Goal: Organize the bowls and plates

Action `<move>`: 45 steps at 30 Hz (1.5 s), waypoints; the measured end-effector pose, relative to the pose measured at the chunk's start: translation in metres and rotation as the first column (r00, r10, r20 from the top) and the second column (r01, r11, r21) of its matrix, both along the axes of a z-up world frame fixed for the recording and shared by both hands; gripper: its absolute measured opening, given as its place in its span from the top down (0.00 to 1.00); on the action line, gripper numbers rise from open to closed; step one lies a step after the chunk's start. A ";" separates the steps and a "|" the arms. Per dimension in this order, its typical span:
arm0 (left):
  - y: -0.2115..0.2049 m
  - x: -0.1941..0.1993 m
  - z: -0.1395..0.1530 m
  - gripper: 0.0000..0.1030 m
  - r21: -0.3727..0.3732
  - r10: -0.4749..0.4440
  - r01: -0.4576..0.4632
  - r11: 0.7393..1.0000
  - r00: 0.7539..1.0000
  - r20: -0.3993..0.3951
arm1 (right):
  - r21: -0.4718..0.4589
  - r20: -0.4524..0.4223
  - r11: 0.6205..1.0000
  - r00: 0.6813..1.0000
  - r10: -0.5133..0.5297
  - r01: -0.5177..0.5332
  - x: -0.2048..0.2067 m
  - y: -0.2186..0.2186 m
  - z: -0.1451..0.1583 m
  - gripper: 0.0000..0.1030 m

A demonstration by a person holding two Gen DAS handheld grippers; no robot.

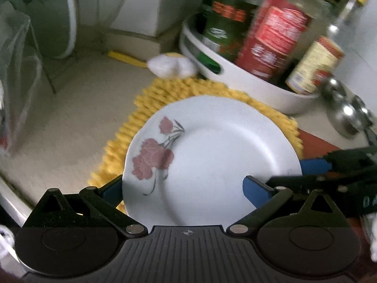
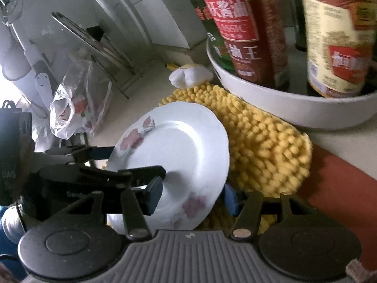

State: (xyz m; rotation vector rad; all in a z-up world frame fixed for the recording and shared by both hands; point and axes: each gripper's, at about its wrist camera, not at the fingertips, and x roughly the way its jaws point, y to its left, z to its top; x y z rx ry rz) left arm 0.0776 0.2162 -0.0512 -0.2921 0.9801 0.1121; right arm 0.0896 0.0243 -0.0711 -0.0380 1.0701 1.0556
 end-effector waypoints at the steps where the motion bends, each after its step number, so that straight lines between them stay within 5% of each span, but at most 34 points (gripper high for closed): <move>1: -0.004 -0.002 -0.001 0.01 -0.011 -0.016 0.016 1.000 1.000 -0.001 | -0.005 0.001 1.000 1.000 0.000 0.000 -0.002 -0.005 0.003 0.50; 9: -0.011 -0.003 -0.013 0.00 0.020 -0.047 0.047 0.999 0.999 0.008 | -0.033 0.011 0.999 1.000 -0.026 0.027 -0.007 -0.031 -0.003 0.50; 18: -0.010 -0.012 -0.021 0.00 0.049 -0.019 0.013 0.999 0.991 0.134 | -0.010 0.045 0.999 0.998 -0.041 0.041 -0.018 -0.027 -0.007 0.39; 21: -0.013 -0.012 -0.022 0.00 0.044 0.017 -0.024 0.999 0.988 0.154 | -0.023 0.080 0.998 0.995 -0.055 0.057 -0.021 -0.027 -0.008 0.53; 25: -0.019 -0.004 -0.016 0.00 0.043 -0.019 0.015 0.999 0.996 0.091 | -0.010 0.060 0.996 0.994 -0.087 0.088 -0.018 -0.032 -0.007 0.59; 45: -0.051 -0.013 0.007 0.01 0.049 -0.066 0.060 0.997 0.989 0.133 | 0.029 0.038 0.985 0.984 -0.171 0.170 -0.032 -0.072 0.005 0.60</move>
